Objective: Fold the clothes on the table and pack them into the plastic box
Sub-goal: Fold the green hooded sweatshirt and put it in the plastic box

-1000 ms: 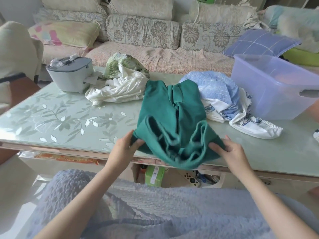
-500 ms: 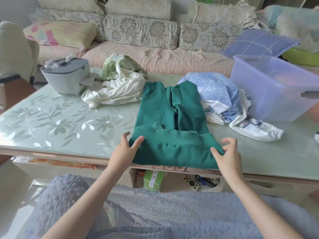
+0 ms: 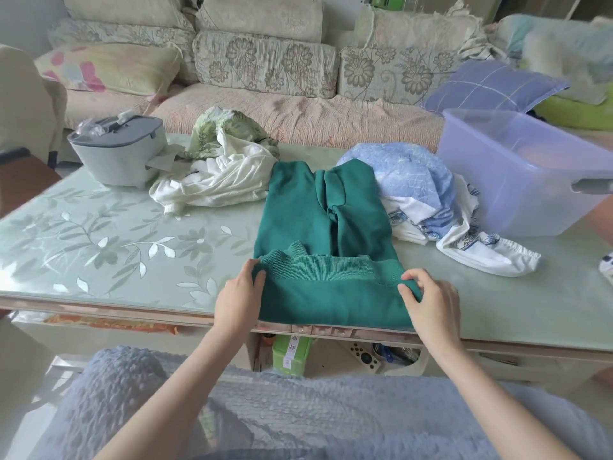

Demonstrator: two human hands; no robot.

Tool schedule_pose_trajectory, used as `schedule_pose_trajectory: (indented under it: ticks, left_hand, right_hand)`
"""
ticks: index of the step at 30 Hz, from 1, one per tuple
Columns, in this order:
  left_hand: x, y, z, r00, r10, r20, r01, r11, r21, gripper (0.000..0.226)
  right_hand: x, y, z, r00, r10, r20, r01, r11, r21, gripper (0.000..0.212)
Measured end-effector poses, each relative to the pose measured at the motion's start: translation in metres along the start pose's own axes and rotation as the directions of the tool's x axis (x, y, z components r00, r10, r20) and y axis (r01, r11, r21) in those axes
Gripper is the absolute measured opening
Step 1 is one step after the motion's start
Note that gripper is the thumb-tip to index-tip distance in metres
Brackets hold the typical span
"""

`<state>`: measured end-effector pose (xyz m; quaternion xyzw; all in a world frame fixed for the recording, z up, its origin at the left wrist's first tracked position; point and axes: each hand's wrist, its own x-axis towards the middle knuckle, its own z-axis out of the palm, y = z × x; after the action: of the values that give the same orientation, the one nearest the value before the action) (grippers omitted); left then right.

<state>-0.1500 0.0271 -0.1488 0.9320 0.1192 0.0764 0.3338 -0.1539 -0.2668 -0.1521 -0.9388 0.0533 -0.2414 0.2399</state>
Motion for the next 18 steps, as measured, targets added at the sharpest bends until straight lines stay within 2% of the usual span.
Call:
schedule_pose_trajectory:
  ticks: [2, 5, 6, 8, 10, 12, 14, 16, 18]
  left_hand:
    - [0.0, 0.01, -0.004, 1.0, -0.004, 0.025, 0.006, 0.997, -0.079, 0.042]
    - [0.008, 0.02, -0.008, 0.996, -0.077, 0.049, 0.083, 0.987, -0.14, 0.066]
    - [0.011, 0.02, -0.009, 0.996, -0.089, 0.032, 0.093, 0.986, -0.136, 0.062]
    - [0.016, 0.018, -0.009, 0.997, -0.07, -0.034, 0.064, 0.987, -0.148, 0.032]
    - [0.018, 0.015, -0.008, 0.996, -0.066, -0.058, 0.051, 0.973, -0.227, 0.039]
    - [0.021, 0.013, -0.005, 0.995, -0.095, -0.033, 0.082, 0.96, -0.269, 0.042]
    - [0.022, 0.013, -0.006, 0.993, -0.118, 0.027, 0.121, 0.948, -0.294, 0.039]
    - [0.019, 0.016, -0.006, 0.986, -0.118, 0.116, 0.161, 0.848, -0.505, 0.029]
    - [0.016, 0.021, -0.01, 0.952, -0.159, 0.261, 0.301, 0.624, -0.721, 0.018]
  right_hand:
    - [0.001, 0.005, -0.002, 0.999, -0.033, 0.017, 0.033, 0.999, 0.008, 0.018]
    - [0.011, 0.007, -0.005, 0.991, 0.091, 0.102, -0.106, 0.982, 0.154, 0.03]
    - [0.015, 0.006, -0.006, 0.982, 0.12, 0.147, -0.146, 0.973, 0.18, 0.031]
    - [0.019, 0.002, -0.008, 0.972, 0.126, 0.2, -0.169, 0.962, 0.213, 0.026]
    - [0.019, -0.005, -0.01, 0.983, 0.104, 0.154, -0.147, 0.942, 0.302, 0.021]
    - [0.016, -0.006, -0.008, 0.998, 0.026, 0.055, -0.042, 0.947, 0.319, 0.019]
    - [0.013, 0.0, -0.001, 0.997, 0.002, 0.073, -0.024, 0.951, 0.307, 0.019]
    - [0.012, 0.004, -0.002, 0.99, 0.065, 0.123, -0.117, 0.868, 0.483, 0.025]
    - [0.017, 0.006, -0.005, 0.985, 0.123, 0.123, -0.174, 0.734, 0.656, 0.028]
